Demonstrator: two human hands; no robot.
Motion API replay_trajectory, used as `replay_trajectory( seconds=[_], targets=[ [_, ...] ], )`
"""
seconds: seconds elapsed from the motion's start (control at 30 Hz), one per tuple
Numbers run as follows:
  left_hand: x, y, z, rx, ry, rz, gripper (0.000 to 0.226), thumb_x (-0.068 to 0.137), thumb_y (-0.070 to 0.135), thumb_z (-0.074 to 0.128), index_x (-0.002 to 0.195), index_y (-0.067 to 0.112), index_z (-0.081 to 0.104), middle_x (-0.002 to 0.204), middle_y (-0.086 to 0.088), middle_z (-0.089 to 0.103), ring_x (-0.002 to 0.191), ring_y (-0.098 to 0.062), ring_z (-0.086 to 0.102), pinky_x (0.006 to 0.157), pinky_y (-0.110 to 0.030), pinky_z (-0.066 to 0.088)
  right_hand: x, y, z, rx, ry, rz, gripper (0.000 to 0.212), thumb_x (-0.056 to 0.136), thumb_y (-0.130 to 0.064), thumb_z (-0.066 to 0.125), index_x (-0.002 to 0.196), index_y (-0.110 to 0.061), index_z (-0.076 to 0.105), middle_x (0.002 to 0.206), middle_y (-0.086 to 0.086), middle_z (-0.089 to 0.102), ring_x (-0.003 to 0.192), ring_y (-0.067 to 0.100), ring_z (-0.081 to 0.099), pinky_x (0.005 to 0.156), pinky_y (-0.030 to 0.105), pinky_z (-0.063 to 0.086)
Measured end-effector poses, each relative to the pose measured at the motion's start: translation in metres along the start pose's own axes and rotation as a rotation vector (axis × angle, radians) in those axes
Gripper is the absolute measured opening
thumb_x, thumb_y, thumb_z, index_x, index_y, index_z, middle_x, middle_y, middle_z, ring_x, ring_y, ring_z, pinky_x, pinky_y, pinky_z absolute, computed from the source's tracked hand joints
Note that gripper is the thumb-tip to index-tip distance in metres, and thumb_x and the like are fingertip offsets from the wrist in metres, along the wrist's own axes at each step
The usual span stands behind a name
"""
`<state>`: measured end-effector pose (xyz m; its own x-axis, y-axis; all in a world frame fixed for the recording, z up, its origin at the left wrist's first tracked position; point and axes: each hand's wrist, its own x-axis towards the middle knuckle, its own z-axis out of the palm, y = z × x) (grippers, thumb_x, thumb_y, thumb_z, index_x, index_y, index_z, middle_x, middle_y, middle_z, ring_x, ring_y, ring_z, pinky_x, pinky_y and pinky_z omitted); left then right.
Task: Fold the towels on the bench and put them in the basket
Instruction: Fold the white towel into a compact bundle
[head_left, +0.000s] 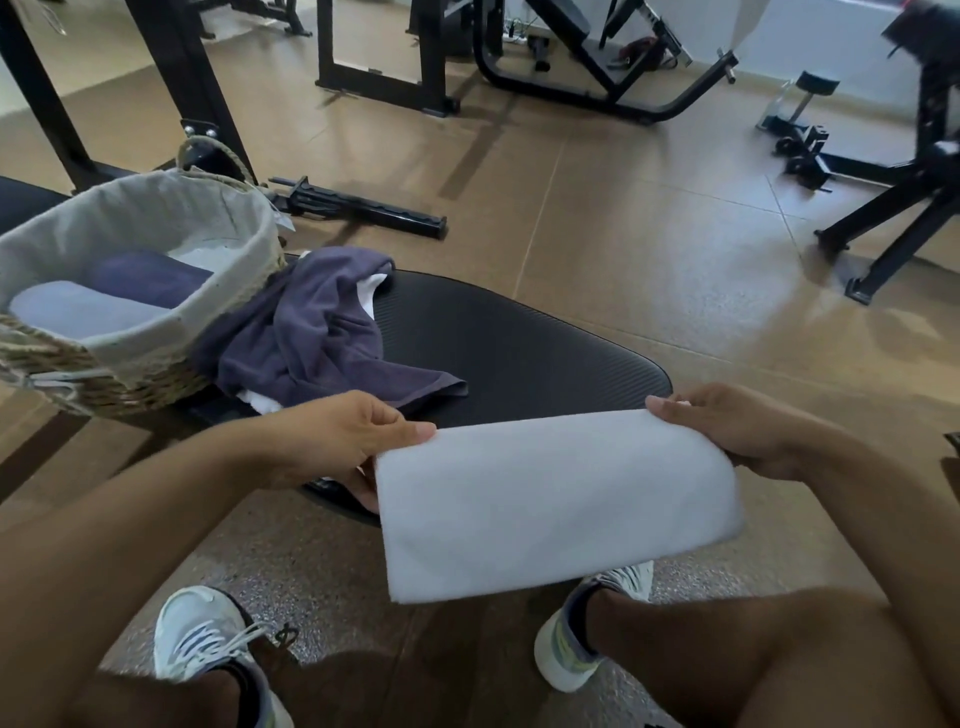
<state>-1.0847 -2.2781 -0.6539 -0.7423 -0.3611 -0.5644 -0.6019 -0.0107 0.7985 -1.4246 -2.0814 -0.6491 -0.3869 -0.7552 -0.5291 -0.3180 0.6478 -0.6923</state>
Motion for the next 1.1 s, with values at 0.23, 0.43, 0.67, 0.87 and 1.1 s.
replay_trajectory(
  seconds=[0.23,0.43,0.67,0.87,1.1],
  targets=[
    [0.034,-0.012,0.015,0.278,0.611,0.211,0.016,0.095,0.025,0.068,0.079,0.028,0.071,0.067,0.007,0.072,0.056,-0.010,0.069,0.053,-0.033,0.058,0.021,0.000,0.006,-0.091,0.295,0.061,0.052,0.092,-0.055,0.064,0.090,-0.004,0.073,0.082,0.013,0.077,0.075,0.029,0.076,0.060,0.036,0.061],
    [0.036,-0.005,0.041,0.700,0.730,0.738,0.021,0.095,0.038,0.061,0.110,0.028,0.070,0.113,0.011,0.070,0.107,-0.013,0.063,0.093,-0.038,0.053,0.021,0.006,0.002,-0.069,0.245,0.090,0.039,0.100,-0.047,0.056,0.094,-0.013,0.073,0.091,0.009,0.078,0.083,0.025,0.075,0.071,0.042,0.062],
    [0.055,-0.025,0.095,1.142,0.215,0.406,0.080,0.099,0.069,0.010,0.158,0.023,-0.018,0.164,0.009,-0.027,0.147,-0.007,-0.033,0.125,-0.036,-0.012,0.025,0.018,0.003,-0.092,0.225,0.130,0.038,0.101,-0.043,0.057,0.099,-0.010,0.074,0.093,0.005,0.077,0.085,0.023,0.074,0.068,0.037,0.061],
    [0.078,-0.020,0.086,1.136,0.260,0.383,0.078,0.099,0.067,0.008,0.159,0.022,-0.015,0.166,0.009,-0.022,0.150,-0.010,-0.029,0.125,-0.037,-0.011,0.046,0.017,0.009,-0.133,0.491,0.072,0.041,0.099,-0.048,0.055,0.074,-0.015,0.053,0.074,0.005,0.059,0.069,0.022,0.055,0.061,0.033,0.039],
    [0.087,0.002,0.089,1.047,0.353,0.428,0.072,0.103,0.060,0.010,0.161,0.023,-0.008,0.168,0.005,-0.014,0.152,-0.012,-0.022,0.126,-0.039,-0.009,0.024,-0.019,0.003,0.027,0.451,-0.034,0.034,0.099,-0.044,0.057,0.091,-0.011,0.064,0.080,0.003,0.068,0.067,0.018,0.064,0.062,0.030,0.050]
  ],
)
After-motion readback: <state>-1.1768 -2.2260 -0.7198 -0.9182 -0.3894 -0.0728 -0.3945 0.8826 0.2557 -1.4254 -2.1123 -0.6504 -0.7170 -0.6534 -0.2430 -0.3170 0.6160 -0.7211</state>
